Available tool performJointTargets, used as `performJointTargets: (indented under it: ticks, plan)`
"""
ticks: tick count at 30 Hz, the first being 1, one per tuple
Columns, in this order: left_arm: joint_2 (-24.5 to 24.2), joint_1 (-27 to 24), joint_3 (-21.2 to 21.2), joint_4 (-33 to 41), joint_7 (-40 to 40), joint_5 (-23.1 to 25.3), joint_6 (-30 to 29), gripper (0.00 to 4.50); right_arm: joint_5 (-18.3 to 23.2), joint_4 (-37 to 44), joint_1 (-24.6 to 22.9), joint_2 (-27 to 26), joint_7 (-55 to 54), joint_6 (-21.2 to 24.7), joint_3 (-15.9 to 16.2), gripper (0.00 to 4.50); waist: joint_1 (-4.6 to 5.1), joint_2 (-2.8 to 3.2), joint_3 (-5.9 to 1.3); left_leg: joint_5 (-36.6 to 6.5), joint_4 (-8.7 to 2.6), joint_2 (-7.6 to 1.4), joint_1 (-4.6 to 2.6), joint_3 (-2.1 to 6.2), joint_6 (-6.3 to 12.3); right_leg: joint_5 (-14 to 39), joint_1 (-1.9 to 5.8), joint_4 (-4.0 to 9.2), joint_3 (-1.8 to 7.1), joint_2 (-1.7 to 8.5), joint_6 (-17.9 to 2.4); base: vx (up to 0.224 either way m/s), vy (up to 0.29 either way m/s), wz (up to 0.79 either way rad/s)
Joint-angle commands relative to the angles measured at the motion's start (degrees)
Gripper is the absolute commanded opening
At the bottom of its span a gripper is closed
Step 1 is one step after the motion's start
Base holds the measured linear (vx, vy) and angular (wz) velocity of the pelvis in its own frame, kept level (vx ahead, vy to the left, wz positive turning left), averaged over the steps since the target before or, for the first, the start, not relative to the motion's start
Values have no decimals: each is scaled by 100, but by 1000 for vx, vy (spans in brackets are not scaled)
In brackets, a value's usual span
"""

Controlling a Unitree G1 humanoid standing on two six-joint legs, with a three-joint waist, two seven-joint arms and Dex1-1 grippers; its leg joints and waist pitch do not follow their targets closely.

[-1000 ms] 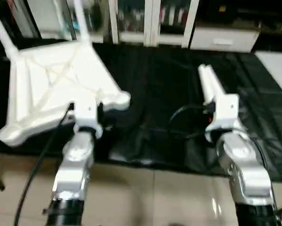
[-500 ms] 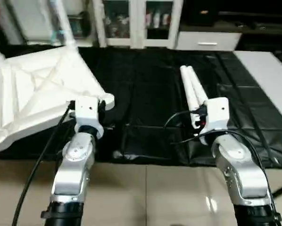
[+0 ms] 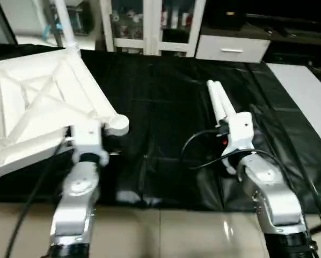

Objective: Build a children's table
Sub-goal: Rotate table base, then pick table leg

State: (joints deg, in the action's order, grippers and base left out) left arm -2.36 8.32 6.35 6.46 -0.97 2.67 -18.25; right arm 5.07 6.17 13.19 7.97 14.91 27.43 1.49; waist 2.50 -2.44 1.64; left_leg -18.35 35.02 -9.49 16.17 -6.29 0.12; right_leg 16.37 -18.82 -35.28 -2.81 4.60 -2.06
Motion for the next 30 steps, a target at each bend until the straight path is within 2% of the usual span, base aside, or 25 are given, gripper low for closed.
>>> performJointTargets:
  ticks: [1, 2, 3, 5, 6, 7, 8, 9, 10, 11, 12, 13, 14, 15, 17, 18, 19, 20, 22, 23, 24, 25, 27, 29, 30]
  plan:
    - [20, -39, -41, 141, -68, 33, 45, 72, 74, 6, -10, 21, 18, -56, -38, 380, -82, -13, -392, 2537, -104, 329, -8, -44, 2168, -1570, 458, 102, 155, -107, -1441, 185, -7, 16]
    - [19, -43, -44, 147, -72, 34, 50, 72, 76, -3, -12, 26, 24, -65, -41, 380, -125, 2, -384, 2767, -62, 355, -26, -9, 2093, -1809, 475, 49, 197, -196, -1441, 176, -16, 14]
    - [12, -57, -70, 170, -81, 35, 51, 72, 79, -47, -18, 51, 46, -105, -56, 380, -93, 55, -361, 3217, -91, 167, -391, 208, 2077, -1668, 166, -96, 70, -254, -1221, 176, -16, 14]
    - [-2, -32, -103, 154, -60, 28, 78, 72, 73, -79, -20, 71, 52, -139, -75, 380, 4, 38, -373, 3515, -72, -7, -727, 468, 2222, -1222, -150, -189, 13, -165, -865, 150, -56, 6]
    - [-13, -4, -130, 132, -37, 30, 90, 72, 77, -77, -25, 70, 41, -151, -98, 380, -63, -88, -351, 2892, 32, 250, -498, 367, 2071, -1078, 120, -29, 210, -11, -631, 139, -67, 4]
    - [-32, 22, -158, 105, -15, 44, 104, 72, 77, -71, -34, 63, 15, -165, -124, 380, -63, -88, -351, 2892, 32, 250, -498, 367, 2071, -1078, 120, -29, 210, -11, -631, 129, -36, 5]
    - [-36, 49, -179, 76, 3, 48, 114, 72, 64, -78, -42, 68, -11, -177, -148, 380, -338, -199, -342, 1771, 355, 787, 414, 17, 1778, -2070, 1058, 134, 769, 25, -837, 106, 37, 36]
    - [-40, 91, -202, 35, 20, 57, 123, 72, 103, -94, -61, 47, -48, -173, -226, 380, -588, -141, -303, 637, 675, 430, 816, 67, 1059, -3182, 1342, 349, 1330, 517, -1687, 106, 37, 36]
    - [-41, 105, -202, 22, 26, 58, 126, 72, 140, -94, -65, 29, -63, -148, -270, 380, -742, 23, -220, 420, 442, -22, 741, 211, 180, -4190, 1180, 291, 1250, 379, -1861, 35, 107, 59]
    - [-44, 112, -200, 18, 31, 59, 127, 72, 162, -92, -66, 15, -73, -132, -293, 380, -657, 118, -224, 740, 118, -118, 605, 196, -86, -4115, 1071, 30, 913, -38, -1550, -41, 85, 19]
    - [-46, 127, -195, 2, 32, 57, 129, 72, 165, -91, -66, 15, -85, -124, -307, 380, -283, 562, -321, 1469, -244, -615, -604, 680, 194, -1347, -329, -705, 148, -400, -559, -41, 85, 19]
    - [-50, 142, -192, -19, 38, 51, 134, 72, 156, -96, -66, 22, -87, -133, -303, 380, 11, 386, -486, 2794, -273, -952, -976, 1016, 1135, -70, -626, -843, 47, -197, -64, 18, -37, -33]
    - [-57, 162, -192, -47, 46, 45, 144, 72, 145, -103, -66, 20, -101, -136, -301, 380, -291, 285, -347, 2998, -264, -1045, -649, 438, 1125, -43, -799, -910, -13, 122, 415, 73, -57, -41]
    - [-68, 179, -199, -71, 48, 36, 152, 72, 137, -114, -62, 21, -110, -146, -296, 380, -311, 255, -289, 2423, -444, -977, -457, 193, 1017, -326, -731, -888, -77, 122, 342, 73, -57, -41]
    - [-85, 198, -217, -82, 48, 29, 150, 72, 116, -109, -54, 31, -116, -139, -274, 380, -385, -51, -180, 160, -608, -599, -422, -589, 735, -954, -610, -190, -46, 186, -500, 72, -77, -20]
    - [-97, 214, -242, -73, 52, 34, 135, 72, 72, -92, -39, 66, -116, -117, -238, 380, -621, -351, -212, -992, 301, 353, 75, -524, 729, 1301, 89, 576, 747, 490, -412, 90, -111, -11]
    - [-97, 214, -242, -73, 52, 34, 135, 72, 72, -92, -39, 66, -116, -117, -238, 380, -700, -208, -234, -825, 520, 289, 60, -339, 586, 2104, 262, 721, 1032, 993, -910, 97, -89, -6]
    - [-100, 195, -263, -36, 107, 0, 118, 72, 67, -64, -36, 72, -117, -90, -228, 380, -708, -261, -271, 45, 746, 195, 508, -14, 277, 2103, 590, 547, 992, 989, -1252, 84, -46, -14]
    - [-161, 133, -332, 31, 288, -91, 65, 72, 40, -10, -17, 49, -154, 20, -241, 380, -583, -165, -191, 1462, 446, 119, 661, 151, -195, -550, 374, 349, 524, 769, -1428, 77, -44, -13]
    - [-161, 133, -332, 31, 288, -91, 65, 72, 40, -10, -17, 49, -154, 20, -241, 380, -570, -106, -153, 1809, 160, 76, 603, 139, -218, -731, 208, 366, 313, 601, -1339, 59, -18, -8]
    - [-369, -16, -519, 77, 916, -305, 138, 73, -17, 72, 56, 76, -296, 414, -254, 397, -572, 130, -211, 2230, -244, -32, 506, 91, -164, -756, 99, 340, 82, 282, -982, 59, -18, -8]
    - [-369, -16, -519, 77, 916, -305, 138, 73, -17, 72, 56, 76, -296, 414, -254, 407, -396, 278, -185, 1910, -376, -324, 656, 265, 32, -1006, 88, 118, 67, 79, -673, 57, 29, -15]
    - [-640, -63, -698, 71, 1559, -466, 151, 73, 71, 116, 201, 201, -363, 1113, -309, 417, -399, 277, -316, 1950, -250, -535, 379, 336, 176, -1772, -10, 79, 195, 294, -787, 67, 46, -9]
    - [-742, -29, -762, 53, 1653, -418, 150, 73, 3, 126, 246, 300, -356, 1267, -263, 426, -455, 220, -239, 1305, -329, -404, 480, 183, 127, -1695, 45, 177, 229, 343, -1025, -8, 26, 1]
    - [-835, 2, -830, 41, 1766, -398, 158, 73, -59, 142, 285, 373, -356, 1349, -239, 440, -485, 196, -176, 195, -409, -367, 467, 72, -79, -744, 66, 277, 264, 394, -1126, -17, 52, 2]
